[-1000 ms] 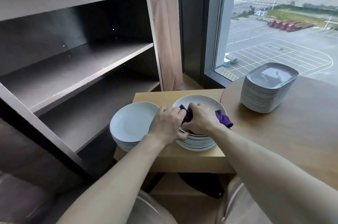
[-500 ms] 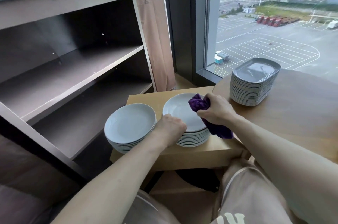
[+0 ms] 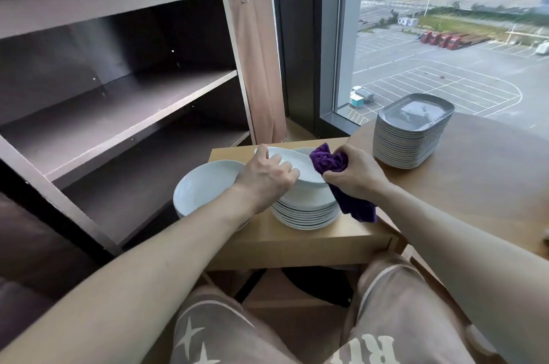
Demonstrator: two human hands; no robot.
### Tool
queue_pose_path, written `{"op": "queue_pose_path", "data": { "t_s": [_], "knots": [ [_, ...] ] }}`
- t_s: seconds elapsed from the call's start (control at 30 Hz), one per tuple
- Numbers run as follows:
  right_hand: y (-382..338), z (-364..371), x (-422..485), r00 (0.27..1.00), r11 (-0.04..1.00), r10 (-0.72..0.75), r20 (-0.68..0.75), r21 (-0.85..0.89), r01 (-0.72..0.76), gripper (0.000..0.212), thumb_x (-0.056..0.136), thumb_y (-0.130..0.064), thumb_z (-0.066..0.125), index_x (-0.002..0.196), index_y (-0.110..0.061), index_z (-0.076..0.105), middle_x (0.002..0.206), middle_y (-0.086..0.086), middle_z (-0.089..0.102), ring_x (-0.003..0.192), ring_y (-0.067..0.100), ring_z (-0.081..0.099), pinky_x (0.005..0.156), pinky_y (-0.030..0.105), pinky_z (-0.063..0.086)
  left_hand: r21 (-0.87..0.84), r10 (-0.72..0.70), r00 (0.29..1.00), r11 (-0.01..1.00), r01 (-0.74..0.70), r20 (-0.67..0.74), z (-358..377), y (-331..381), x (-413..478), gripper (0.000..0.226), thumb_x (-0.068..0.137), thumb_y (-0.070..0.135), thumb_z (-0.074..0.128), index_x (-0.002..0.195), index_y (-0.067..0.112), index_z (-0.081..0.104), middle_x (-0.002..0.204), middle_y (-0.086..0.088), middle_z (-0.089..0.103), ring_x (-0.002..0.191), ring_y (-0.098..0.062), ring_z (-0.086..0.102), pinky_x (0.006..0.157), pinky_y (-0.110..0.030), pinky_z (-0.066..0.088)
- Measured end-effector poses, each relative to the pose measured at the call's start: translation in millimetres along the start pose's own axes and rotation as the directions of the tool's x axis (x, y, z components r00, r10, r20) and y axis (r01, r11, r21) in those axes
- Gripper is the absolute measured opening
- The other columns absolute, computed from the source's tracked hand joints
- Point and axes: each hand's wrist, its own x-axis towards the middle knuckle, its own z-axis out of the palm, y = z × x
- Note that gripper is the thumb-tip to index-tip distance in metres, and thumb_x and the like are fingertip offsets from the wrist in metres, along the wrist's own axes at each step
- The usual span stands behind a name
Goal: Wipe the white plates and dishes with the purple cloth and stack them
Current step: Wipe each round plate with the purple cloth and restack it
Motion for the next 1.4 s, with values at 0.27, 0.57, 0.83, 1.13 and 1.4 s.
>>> {"op": "queue_pose_path", "data": {
  "t_s": [0.27, 0.57, 0.83, 1.13, 1.4],
  "knots": [
    [-14, 13, 2, 0.999, 0.999, -0.035, 0.009, -0.032, 0.036, 0.044, 0.07, -0.049, 0.074, 0.103, -0.027, 0.057, 0.096, -0.002, 0.062, 0.088, 0.022, 0.06, 0.084, 0.051, 0.057, 0.172, -0.133, 0.989, 0.975, 0.142, -0.061, -1, -25, -52, 0.041, 0.07, -0.008, 0.033, 0.069, 0.019, 0.064, 0.058, 0.002, 0.051, 0.052, -0.022, 0.05, 0.061, -0.032, 0.045],
    [-13, 34, -2, 0.99, 0.976, -0.118, 0.079, -0.175, 0.13, 0.048, 0.069, -0.054, 0.071, 0.108, -0.032, 0.053, 0.104, -0.004, 0.055, 0.095, 0.021, 0.053, 0.087, 0.047, 0.051, 0.056, -0.309, 0.946, 0.951, 0.305, 0.094, 21, -21, -108, 0.021, 0.066, 0.0, 0.052, 0.076, 0.015, 0.065, 0.063, -0.001, 0.054, 0.053, -0.022, 0.048, 0.055, -0.03, 0.04],
    [-9, 30, 2, 0.982, 0.964, -0.17, 0.087, -0.191, 0.184, 0.045, 0.072, -0.05, 0.074, 0.109, -0.03, 0.056, 0.093, -0.012, 0.048, 0.092, 0.021, 0.053, 0.087, 0.049, 0.051, -0.135, -0.392, 0.909, 0.902, 0.41, 0.143, 47, -5, -122, 0.021, 0.06, -0.004, 0.054, 0.076, 0.006, 0.063, 0.062, -0.01, 0.055, 0.052, -0.027, 0.051, 0.048, -0.031, 0.035],
    [-2, 30, 13, 0.966, 0.91, -0.222, 0.13, -0.33, 0.253, 0.038, 0.077, -0.048, 0.07, 0.11, -0.033, 0.058, 0.103, -0.002, 0.051, 0.097, 0.023, 0.046, 0.086, 0.041, 0.033, -0.143, -0.375, 0.908, 0.904, 0.403, 0.185, 69, 8, -120, 0.028, 0.05, -0.003, 0.073, 0.073, 0.011, 0.063, 0.06, -0.005, 0.056, 0.051, -0.025, 0.054, 0.05, -0.03, 0.039],
    [7, 40, 22, 0.966, 0.906, -0.199, 0.166, -0.345, 0.246, 0.035, 0.084, -0.05, 0.064, 0.115, -0.033, 0.059, 0.108, -0.001, 0.048, 0.098, 0.018, 0.039, 0.086, 0.041, 0.031, -0.302, -0.412, 0.731, 0.717, 0.629, 0.544, 82, -11, -109, 0.03, 0.084, 0.001, 0.053, 0.108, 0.019, 0.059, 0.099, 0.001, 0.064, 0.084, -0.021, 0.053, 0.071, -0.034, 0.041]
  ]
}}
